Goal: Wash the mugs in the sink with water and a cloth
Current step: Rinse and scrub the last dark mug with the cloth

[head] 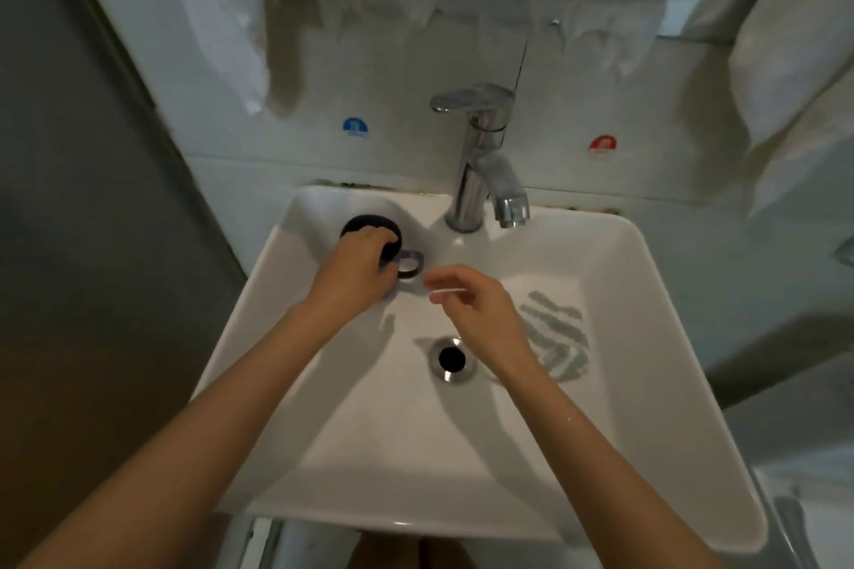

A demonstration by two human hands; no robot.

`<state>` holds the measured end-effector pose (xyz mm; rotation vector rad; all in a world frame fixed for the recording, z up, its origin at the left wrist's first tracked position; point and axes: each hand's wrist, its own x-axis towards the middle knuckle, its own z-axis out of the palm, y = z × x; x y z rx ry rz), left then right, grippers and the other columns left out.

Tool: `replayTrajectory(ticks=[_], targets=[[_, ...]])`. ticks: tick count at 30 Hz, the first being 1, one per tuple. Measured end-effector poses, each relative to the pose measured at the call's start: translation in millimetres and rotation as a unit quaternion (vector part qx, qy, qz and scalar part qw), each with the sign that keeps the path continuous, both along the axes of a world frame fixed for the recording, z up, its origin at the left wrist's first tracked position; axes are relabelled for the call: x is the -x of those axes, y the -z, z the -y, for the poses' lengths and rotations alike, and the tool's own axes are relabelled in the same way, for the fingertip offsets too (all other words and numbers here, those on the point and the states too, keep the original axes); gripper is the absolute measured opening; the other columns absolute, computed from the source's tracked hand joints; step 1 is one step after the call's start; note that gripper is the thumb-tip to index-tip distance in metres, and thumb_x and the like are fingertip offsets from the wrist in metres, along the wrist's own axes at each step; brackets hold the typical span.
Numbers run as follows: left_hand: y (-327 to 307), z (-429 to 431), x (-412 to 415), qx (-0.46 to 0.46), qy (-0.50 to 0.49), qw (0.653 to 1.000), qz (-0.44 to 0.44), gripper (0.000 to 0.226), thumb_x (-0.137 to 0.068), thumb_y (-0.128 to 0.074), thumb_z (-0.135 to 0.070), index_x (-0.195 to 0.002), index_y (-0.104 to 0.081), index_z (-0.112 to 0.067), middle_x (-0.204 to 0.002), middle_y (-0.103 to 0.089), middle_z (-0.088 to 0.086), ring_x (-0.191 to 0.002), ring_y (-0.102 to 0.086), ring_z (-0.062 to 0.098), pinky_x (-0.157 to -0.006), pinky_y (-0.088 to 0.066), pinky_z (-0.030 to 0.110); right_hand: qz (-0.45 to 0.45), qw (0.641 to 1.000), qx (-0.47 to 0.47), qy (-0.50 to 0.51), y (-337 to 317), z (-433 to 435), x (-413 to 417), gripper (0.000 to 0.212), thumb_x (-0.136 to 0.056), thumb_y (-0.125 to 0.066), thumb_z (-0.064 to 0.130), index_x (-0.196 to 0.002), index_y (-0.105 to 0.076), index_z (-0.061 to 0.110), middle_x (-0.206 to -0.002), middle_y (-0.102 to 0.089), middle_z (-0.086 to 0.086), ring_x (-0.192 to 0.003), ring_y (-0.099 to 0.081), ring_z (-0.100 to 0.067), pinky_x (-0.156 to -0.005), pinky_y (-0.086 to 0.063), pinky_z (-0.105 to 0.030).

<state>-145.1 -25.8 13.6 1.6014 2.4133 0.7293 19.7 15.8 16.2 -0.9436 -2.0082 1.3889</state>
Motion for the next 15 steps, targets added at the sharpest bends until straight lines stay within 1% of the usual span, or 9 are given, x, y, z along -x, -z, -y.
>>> replayTrajectory(ticks=[2,4,6,7,11,13,15], targets=[[10.9,-11.0,3.4,0.047,0.012,0.998,-0.049,0.029,-0.09,-0.053,-0.018,-0.115,-0.057,-0.005,-0.111,-0.061,0.014,-0.1,-0.057,0.032,-0.079,-0.047,0.038,-0.009,1.0,-0.019,-0.017,8.9,-5.4,2.7,0.032,-0.086,-0.047,-0.004,-0.094,-0.066,0.021,-0.093,-0.067,0.008,-0.087,-0.063,-0.004,-0.073,-0.045,-0.009],[19.0,-17.3,4.8,0.073,-0.004,0.993,-0.098,0.024,-0.094,-0.047,-0.024,-0.106,-0.058,-0.006,-0.101,-0.063,0.014,-0.091,-0.06,0.033,-0.068,-0.044,0.036,-0.015,0.999,-0.034,-0.03,13.4,-12.4,2.8,0.032,-0.086,-0.047,-0.004,-0.094,-0.066,0.02,-0.094,-0.068,0.007,-0.088,-0.063,-0.005,-0.073,-0.045,-0.009],[23.6,-20.5,4.8,0.079,-0.023,0.984,-0.156,0.026,-0.097,-0.041,-0.025,-0.106,-0.058,-0.008,-0.101,-0.064,0.014,-0.09,-0.06,0.034,-0.064,-0.041,0.034,-0.014,0.998,-0.053,-0.039,16.1,-18.6,-0.9,0.034,-0.086,-0.046,-0.006,-0.092,-0.067,0.02,-0.093,-0.068,0.006,-0.087,-0.064,-0.005,-0.073,-0.046,-0.008],[24.7,-20.7,3.7,0.08,-0.027,0.982,-0.17,0.027,-0.097,-0.039,-0.024,-0.107,-0.059,-0.009,-0.103,-0.063,0.014,-0.091,-0.06,0.034,-0.064,-0.04,0.034,-0.014,0.997,-0.064,-0.041,17.6,-21.5,-3.9,0.034,-0.086,-0.046,-0.006,-0.091,-0.067,0.02,-0.093,-0.068,0.006,-0.086,-0.064,-0.005,-0.071,-0.045,-0.007],[22.2,-16.5,0.5,0.085,-0.018,0.982,-0.169,0.025,-0.096,-0.041,-0.018,-0.108,-0.062,-0.011,-0.106,-0.064,0.012,-0.094,-0.059,0.032,-0.067,-0.041,0.035,-0.022,0.996,-0.09,-0.014,24.1,-32.1,-14.5,0.032,-0.087,-0.046,-0.007,-0.092,-0.069,0.014,-0.091,-0.069,0.001,-0.076,-0.064,-0.002,-0.064,-0.044,-0.005],[20.9,-11.2,-2.4,0.07,-0.024,0.984,-0.16,0.023,-0.095,-0.043,-0.018,-0.104,-0.063,-0.01,-0.104,-0.065,0.012,-0.093,-0.059,0.032,-0.068,-0.042,0.035,-0.013,0.993,-0.119,0.007,24.7,-35.7,-19.9,0.031,-0.087,-0.047,-0.006,-0.092,-0.07,0.013,-0.089,-0.068,0.003,-0.074,-0.062,0.002,-0.064,-0.044,-0.004],[20.8,-5.3,-10.4,0.036,-0.043,0.99,-0.13,0.022,-0.096,-0.043,-0.019,-0.096,-0.063,-0.01,-0.1,-0.065,0.011,-0.091,-0.06,0.03,-0.065,-0.04,0.032,-0.006,0.986,-0.163,0.026,24.4,-39.5,-25.4,0.031,-0.086,-0.048,-0.006,-0.091,-0.071,0.014,-0.087,-0.068,0.005,-0.075,-0.061,0.003,-0.069,-0.044,-0.004]])
